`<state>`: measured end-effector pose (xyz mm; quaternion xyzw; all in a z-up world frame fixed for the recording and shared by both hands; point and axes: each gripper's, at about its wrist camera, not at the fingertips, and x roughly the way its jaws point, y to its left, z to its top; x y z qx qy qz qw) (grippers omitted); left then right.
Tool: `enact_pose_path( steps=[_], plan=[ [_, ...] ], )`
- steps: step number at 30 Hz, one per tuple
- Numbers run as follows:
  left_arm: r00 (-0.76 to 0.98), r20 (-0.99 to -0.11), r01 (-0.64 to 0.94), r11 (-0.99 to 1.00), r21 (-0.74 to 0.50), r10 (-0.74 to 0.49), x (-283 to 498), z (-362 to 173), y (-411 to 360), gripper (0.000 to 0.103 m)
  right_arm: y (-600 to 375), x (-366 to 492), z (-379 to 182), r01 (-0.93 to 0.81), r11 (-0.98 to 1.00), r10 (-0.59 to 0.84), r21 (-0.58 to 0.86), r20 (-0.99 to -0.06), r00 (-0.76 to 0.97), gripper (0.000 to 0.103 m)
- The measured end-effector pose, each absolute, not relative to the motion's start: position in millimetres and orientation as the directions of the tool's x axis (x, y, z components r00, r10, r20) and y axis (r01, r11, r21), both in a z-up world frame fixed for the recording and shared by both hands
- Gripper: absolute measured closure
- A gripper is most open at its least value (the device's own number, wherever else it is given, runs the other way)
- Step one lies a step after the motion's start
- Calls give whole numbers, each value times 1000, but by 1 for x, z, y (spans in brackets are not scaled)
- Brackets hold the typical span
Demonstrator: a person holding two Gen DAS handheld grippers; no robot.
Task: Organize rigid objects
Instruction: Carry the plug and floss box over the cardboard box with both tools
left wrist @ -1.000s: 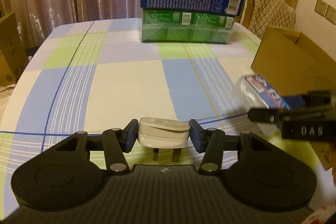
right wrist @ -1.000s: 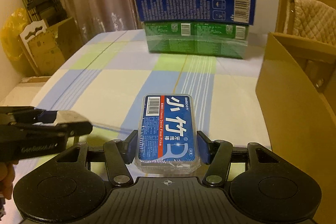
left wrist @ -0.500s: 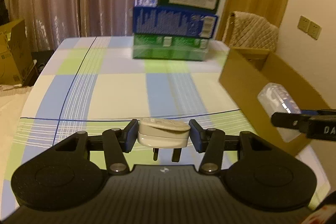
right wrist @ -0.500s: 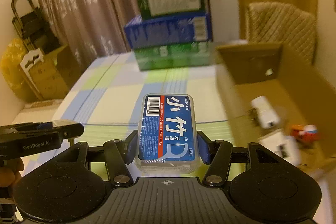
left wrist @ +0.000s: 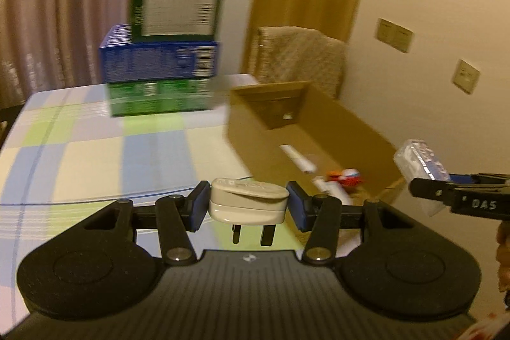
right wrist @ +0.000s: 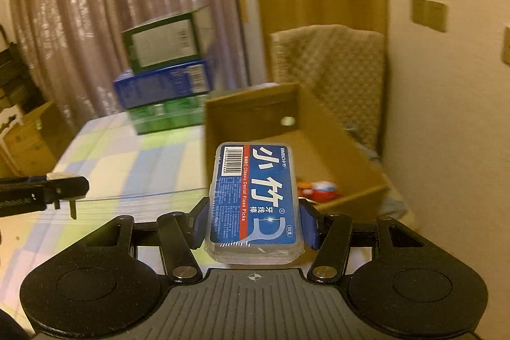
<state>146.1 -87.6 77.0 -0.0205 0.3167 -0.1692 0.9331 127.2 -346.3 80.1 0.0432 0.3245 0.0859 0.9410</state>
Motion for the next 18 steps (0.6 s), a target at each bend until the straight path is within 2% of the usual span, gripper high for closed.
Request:
enact_pose_path(
  steps=[10, 18],
  plan=[
    [700, -590, 397, 906, -146, -401, 177, 79, -181, 56, -401, 157, 77, -114, 987, 162, 118, -617, 770, 49],
    [676, -612, 423, 896, -134, -410, 209, 68, -216, 56, -417, 196, 66, -131, 984, 178, 121, -632, 754, 49]
  ],
)
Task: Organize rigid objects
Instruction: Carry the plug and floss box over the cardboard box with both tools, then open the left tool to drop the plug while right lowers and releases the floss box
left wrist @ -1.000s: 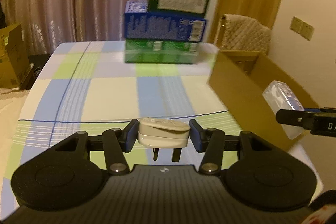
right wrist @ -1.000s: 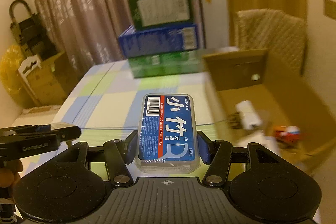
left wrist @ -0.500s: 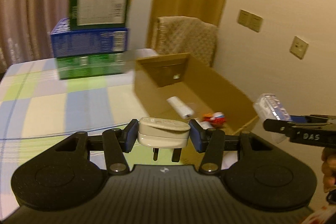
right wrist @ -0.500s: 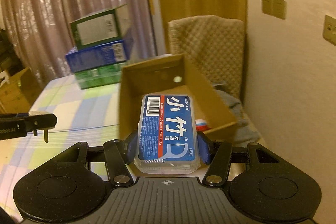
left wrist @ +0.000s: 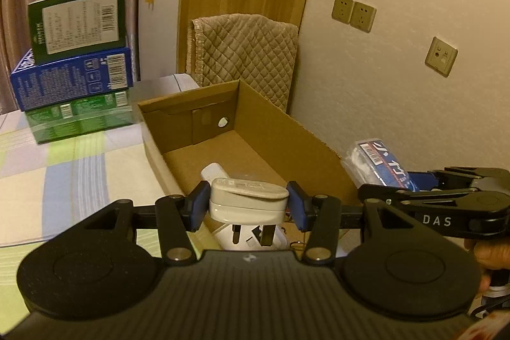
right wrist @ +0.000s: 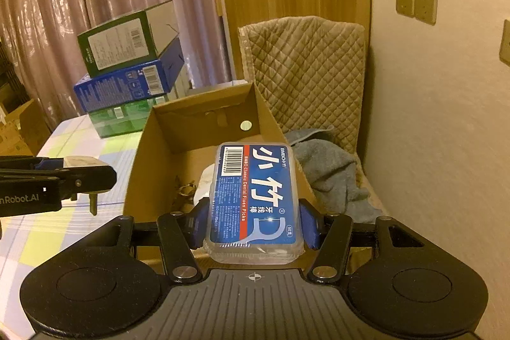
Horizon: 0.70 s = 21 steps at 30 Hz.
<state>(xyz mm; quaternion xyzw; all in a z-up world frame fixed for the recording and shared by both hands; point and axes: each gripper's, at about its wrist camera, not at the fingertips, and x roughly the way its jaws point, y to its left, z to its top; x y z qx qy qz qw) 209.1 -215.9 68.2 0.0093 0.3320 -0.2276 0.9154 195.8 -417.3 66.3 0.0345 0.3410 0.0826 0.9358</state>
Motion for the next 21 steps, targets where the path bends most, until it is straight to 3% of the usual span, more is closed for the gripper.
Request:
enact_pose_path(
  steps=[21],
  plan=[
    [624, -672, 452, 886, -105, -399, 286, 35, -231, 56, -413, 257, 41, -141, 978, 208, 153, -674, 709, 49]
  ],
)
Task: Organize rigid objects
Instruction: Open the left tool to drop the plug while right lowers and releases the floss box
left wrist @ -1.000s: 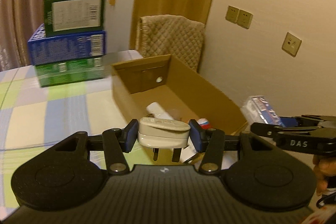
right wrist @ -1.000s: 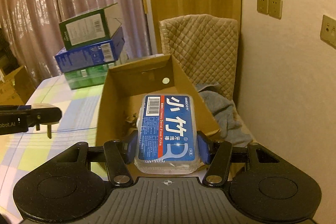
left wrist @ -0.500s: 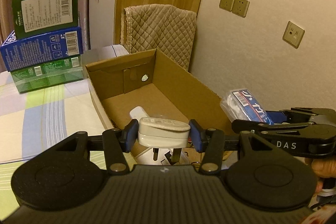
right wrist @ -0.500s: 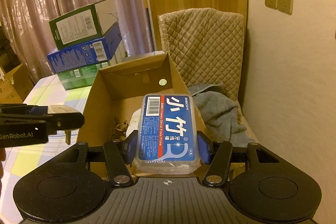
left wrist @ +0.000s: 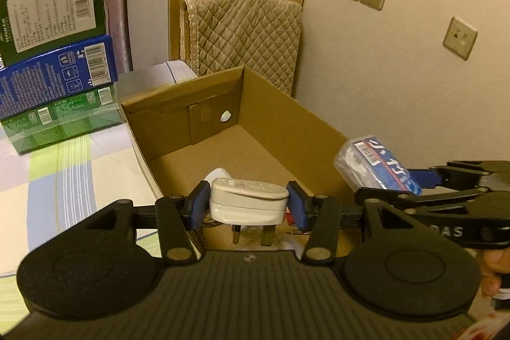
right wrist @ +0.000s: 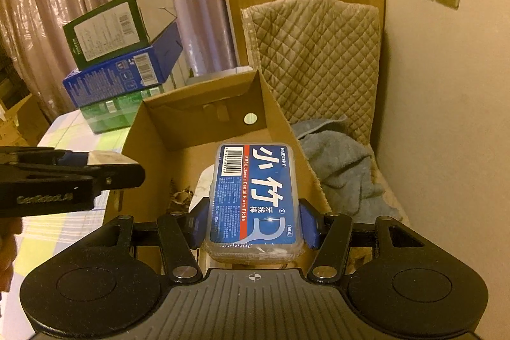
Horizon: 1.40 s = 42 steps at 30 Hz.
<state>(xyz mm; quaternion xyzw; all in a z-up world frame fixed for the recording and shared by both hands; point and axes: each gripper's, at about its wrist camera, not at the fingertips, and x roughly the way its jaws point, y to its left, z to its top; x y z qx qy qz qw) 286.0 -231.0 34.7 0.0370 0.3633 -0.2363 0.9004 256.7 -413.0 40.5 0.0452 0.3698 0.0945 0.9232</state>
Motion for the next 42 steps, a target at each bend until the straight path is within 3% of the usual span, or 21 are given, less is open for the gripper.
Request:
enact_pose_path(
  steps=[8, 12, 39, 42],
  plan=[
    [621, -689, 456, 887, -70, -374, 307, 17, -234, 58, -414, 272, 27, -127, 977, 209, 169, -690, 692, 49],
    [632, -678, 449, 890, -74, -375, 312, 18, -232, 50, -415, 276, 25, -125, 977, 210, 172, -691, 691, 49],
    [660, -663, 424, 904, -60, -353, 299, 35, -217, 50, -395, 292, 25, -150, 967, 254, 208, -690, 678, 49],
    [673, -656, 411, 910, -55, -343, 298, 37, -211, 44, -394, 296, 25, -149, 965, 257, 214, -687, 679, 49]
  ],
)
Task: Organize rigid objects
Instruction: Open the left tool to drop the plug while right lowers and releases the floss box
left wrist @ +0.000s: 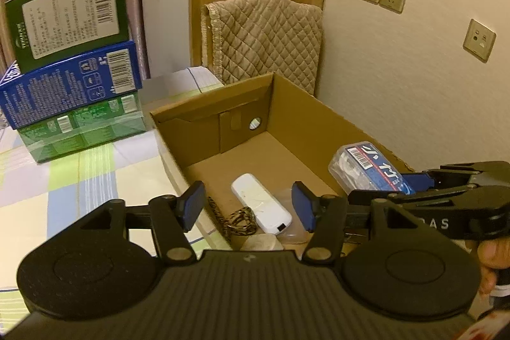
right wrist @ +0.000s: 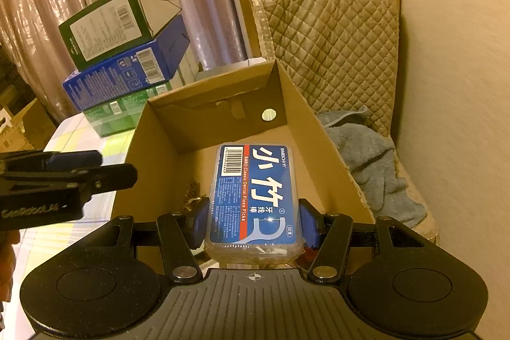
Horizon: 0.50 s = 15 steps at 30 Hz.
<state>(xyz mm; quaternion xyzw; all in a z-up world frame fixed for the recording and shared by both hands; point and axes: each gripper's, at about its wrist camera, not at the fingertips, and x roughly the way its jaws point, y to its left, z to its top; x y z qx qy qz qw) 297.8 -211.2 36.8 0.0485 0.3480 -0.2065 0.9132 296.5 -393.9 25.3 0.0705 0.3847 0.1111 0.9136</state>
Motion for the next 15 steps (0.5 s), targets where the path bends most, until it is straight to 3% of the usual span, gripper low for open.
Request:
enact_pose_path(
  steps=[3, 7, 15],
  plan=[
    [692, -643, 387, 920, -53, -328, 295, 41, -202, 41, -394, 305, 25, -146, 957, 280, 249, -673, 685, 49],
    [703, -636, 363, 930, -64, -318, 287, 47, -187, 36, -400, 306, 31, -115, 951, 282, 287, -651, 704, 35],
    [725, -608, 308, 942, -135, -324, 249, 64, -167, 15, -402, 263, 59, -123, 962, 256, 244, -649, 716, 33]
  ],
)
